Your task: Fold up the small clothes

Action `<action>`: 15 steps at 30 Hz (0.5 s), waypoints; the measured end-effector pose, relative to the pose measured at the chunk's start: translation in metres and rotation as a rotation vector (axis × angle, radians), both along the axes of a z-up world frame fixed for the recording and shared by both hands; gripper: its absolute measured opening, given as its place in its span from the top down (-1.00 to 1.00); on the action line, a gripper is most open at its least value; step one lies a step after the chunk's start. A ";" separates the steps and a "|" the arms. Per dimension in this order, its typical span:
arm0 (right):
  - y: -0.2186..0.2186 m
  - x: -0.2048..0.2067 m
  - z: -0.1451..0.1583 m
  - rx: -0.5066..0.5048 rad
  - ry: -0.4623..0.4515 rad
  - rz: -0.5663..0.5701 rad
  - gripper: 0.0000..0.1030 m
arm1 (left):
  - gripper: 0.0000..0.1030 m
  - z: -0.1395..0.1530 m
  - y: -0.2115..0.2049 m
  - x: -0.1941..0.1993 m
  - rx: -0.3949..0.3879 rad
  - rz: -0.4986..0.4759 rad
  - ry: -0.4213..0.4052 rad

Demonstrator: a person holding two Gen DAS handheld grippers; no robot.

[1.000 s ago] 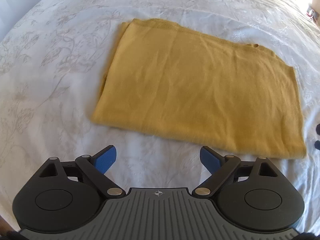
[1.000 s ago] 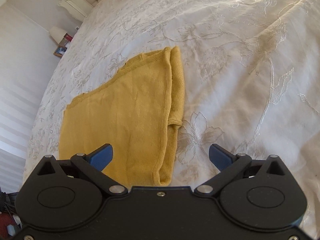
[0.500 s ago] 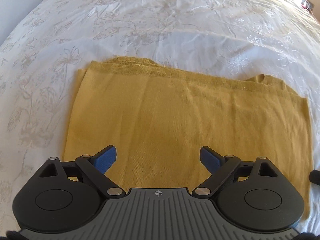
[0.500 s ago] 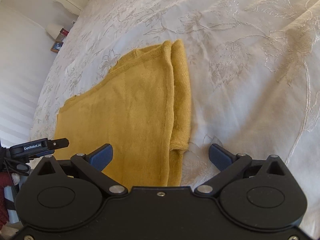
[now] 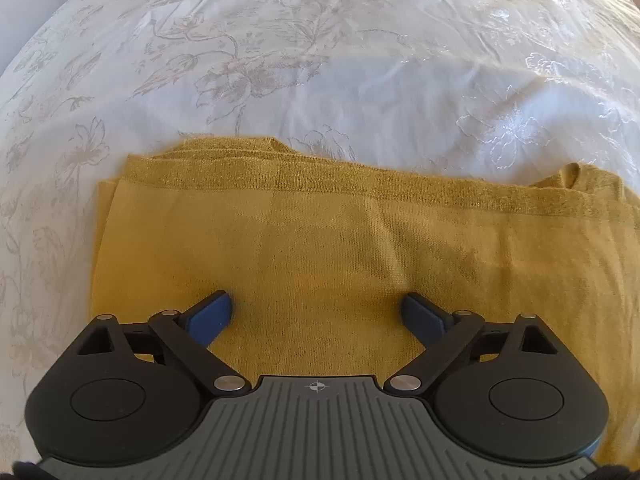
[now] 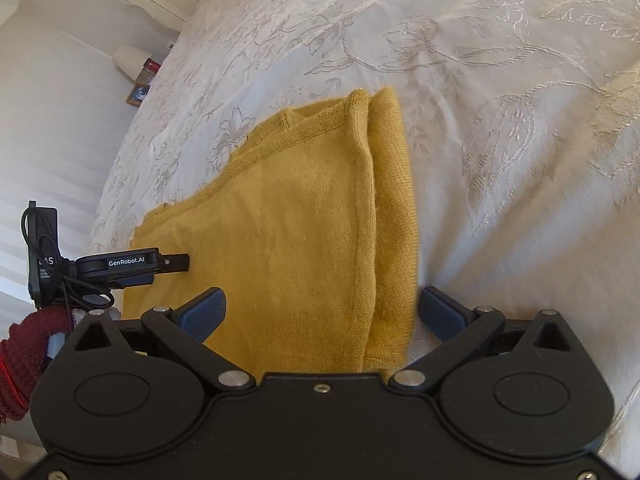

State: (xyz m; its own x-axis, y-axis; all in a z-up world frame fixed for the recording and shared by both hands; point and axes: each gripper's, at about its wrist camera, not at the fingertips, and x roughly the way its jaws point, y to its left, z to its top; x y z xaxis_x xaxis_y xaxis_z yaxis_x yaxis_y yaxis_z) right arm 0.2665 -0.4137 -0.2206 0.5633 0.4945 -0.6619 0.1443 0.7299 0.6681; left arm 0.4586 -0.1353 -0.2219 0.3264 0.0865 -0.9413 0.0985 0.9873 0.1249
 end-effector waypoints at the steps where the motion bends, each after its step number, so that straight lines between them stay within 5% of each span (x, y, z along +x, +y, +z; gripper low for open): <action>1: 0.000 -0.001 0.000 0.002 -0.006 0.000 -1.00 | -0.89 -0.001 0.000 0.002 0.003 -0.006 0.002; 9: -0.001 -0.008 0.000 0.014 -0.028 -0.010 -1.00 | -0.71 0.030 -0.022 0.014 -0.054 -0.016 -0.073; 15: -0.006 -0.007 0.002 0.033 -0.002 -0.013 -1.00 | -0.74 -0.002 -0.049 0.037 0.043 -0.079 0.033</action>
